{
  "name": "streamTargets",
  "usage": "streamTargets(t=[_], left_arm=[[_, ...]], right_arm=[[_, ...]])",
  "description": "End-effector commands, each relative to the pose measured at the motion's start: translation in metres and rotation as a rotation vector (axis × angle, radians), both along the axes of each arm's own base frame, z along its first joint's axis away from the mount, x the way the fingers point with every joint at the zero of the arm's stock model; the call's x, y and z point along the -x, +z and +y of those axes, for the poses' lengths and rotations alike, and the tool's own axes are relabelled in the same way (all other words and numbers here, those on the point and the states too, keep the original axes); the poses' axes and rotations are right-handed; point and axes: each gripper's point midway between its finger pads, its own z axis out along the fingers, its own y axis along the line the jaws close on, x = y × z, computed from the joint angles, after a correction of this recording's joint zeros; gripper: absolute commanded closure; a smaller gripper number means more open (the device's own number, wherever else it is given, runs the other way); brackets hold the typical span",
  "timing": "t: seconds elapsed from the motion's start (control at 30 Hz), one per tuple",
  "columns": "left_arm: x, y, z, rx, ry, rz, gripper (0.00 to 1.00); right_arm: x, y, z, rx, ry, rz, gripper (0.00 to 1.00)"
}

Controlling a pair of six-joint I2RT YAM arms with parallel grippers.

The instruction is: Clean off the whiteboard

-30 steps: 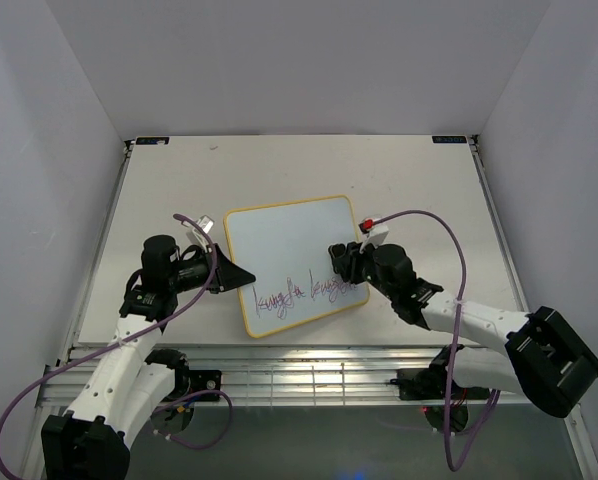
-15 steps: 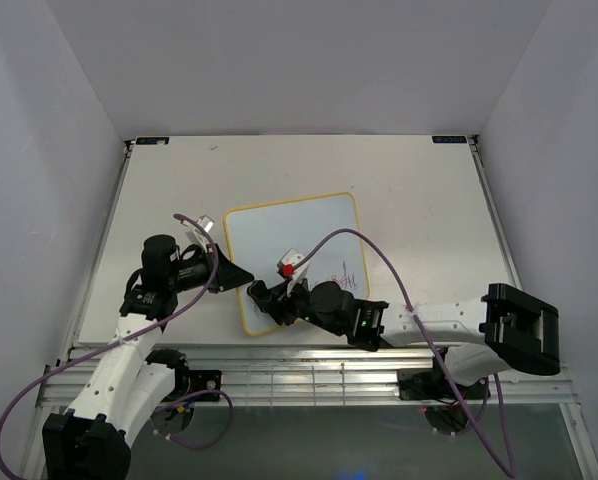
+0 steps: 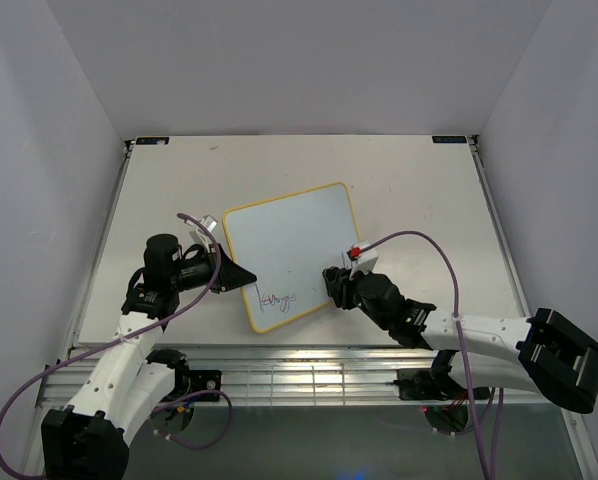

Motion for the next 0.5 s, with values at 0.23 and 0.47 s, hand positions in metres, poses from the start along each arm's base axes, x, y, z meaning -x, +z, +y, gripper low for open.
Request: streamTargets(t=[0.23, 0.47], left_arm=[[0.010, 0.029, -0.009, 0.048, -0.092, -0.090, 1.00], [0.007, 0.027, -0.009, 0.043, -0.085, -0.080, 1.00]], right_arm=[[0.032, 0.033, 0.069, -0.036, 0.239, -0.075, 0.89], [0.097, 0.089, 0.163, -0.161, 0.472, -0.175, 0.92]])
